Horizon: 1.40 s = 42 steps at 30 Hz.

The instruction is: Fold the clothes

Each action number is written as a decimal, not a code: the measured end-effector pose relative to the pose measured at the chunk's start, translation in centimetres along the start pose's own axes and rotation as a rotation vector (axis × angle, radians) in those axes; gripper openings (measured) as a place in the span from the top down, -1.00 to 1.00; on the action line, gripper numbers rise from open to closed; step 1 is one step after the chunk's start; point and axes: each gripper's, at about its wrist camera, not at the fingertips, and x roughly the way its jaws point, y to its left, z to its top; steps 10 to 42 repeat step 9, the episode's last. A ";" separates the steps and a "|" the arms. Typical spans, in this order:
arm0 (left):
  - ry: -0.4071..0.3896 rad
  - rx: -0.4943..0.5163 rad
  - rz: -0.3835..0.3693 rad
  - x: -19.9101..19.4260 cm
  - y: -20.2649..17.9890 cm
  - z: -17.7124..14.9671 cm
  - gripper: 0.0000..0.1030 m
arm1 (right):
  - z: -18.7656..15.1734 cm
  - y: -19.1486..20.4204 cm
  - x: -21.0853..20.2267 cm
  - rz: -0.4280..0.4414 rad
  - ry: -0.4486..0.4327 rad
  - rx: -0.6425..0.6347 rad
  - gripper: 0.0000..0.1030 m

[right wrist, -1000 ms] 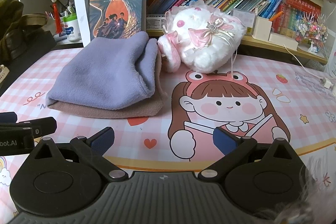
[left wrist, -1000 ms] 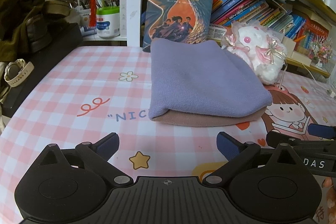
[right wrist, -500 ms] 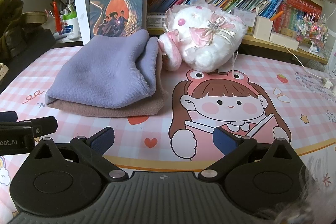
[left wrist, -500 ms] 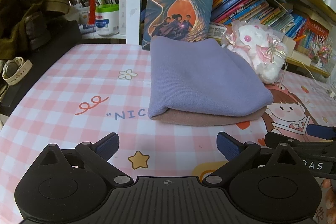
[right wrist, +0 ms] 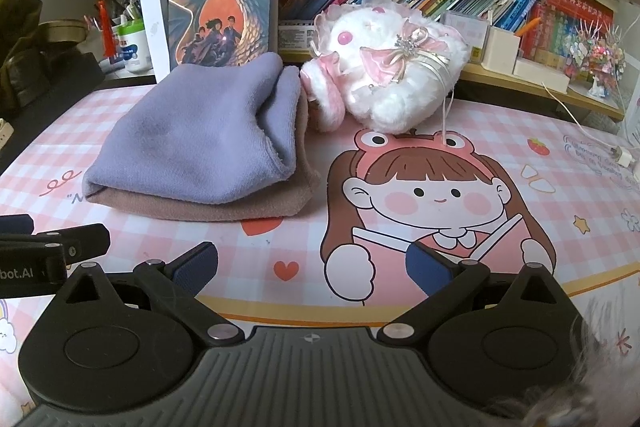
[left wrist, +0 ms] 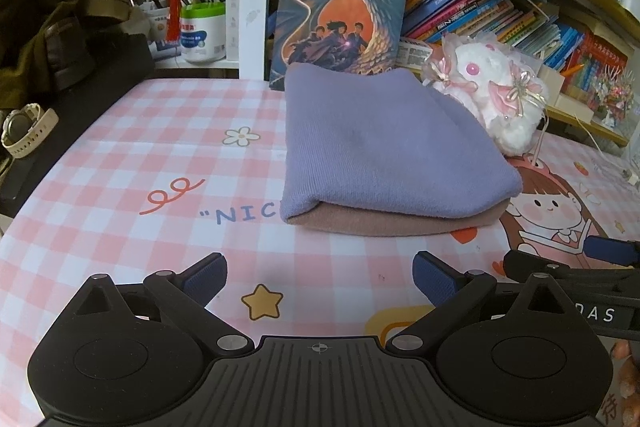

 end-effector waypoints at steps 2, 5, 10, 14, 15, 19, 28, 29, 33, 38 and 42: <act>0.000 0.001 0.001 0.0 0.0 0.0 -0.95 | 0.0 0.0 0.0 0.001 0.001 0.000 -0.97; 0.000 0.001 0.011 0.1 0.0 -0.1 -0.95 | 0.0 0.1 0.1 0.000 0.003 0.000 -0.97; 0.009 0.002 0.007 0.3 0.0 -0.2 -0.95 | 0.0 0.1 0.2 0.000 0.005 0.002 -0.97; 0.009 0.002 0.007 0.3 0.0 -0.2 -0.95 | 0.0 0.1 0.2 0.000 0.005 0.002 -0.97; 0.009 0.002 0.007 0.3 0.0 -0.2 -0.95 | 0.0 0.1 0.2 0.000 0.005 0.002 -0.97; 0.009 0.002 0.007 0.3 0.0 -0.2 -0.95 | 0.0 0.1 0.2 0.000 0.005 0.002 -0.97; 0.009 0.002 0.007 0.3 0.0 -0.2 -0.95 | 0.0 0.1 0.2 0.000 0.005 0.002 -0.97; 0.009 0.002 0.007 0.3 0.0 -0.2 -0.95 | 0.0 0.1 0.2 0.000 0.005 0.002 -0.97; 0.009 0.002 0.007 0.3 0.0 -0.2 -0.95 | 0.0 0.1 0.2 0.000 0.005 0.002 -0.97; 0.009 0.002 0.007 0.3 0.0 -0.2 -0.95 | 0.0 0.1 0.2 0.000 0.005 0.002 -0.97; 0.009 0.002 0.007 0.3 0.0 -0.2 -0.95 | 0.0 0.1 0.2 0.000 0.005 0.002 -0.97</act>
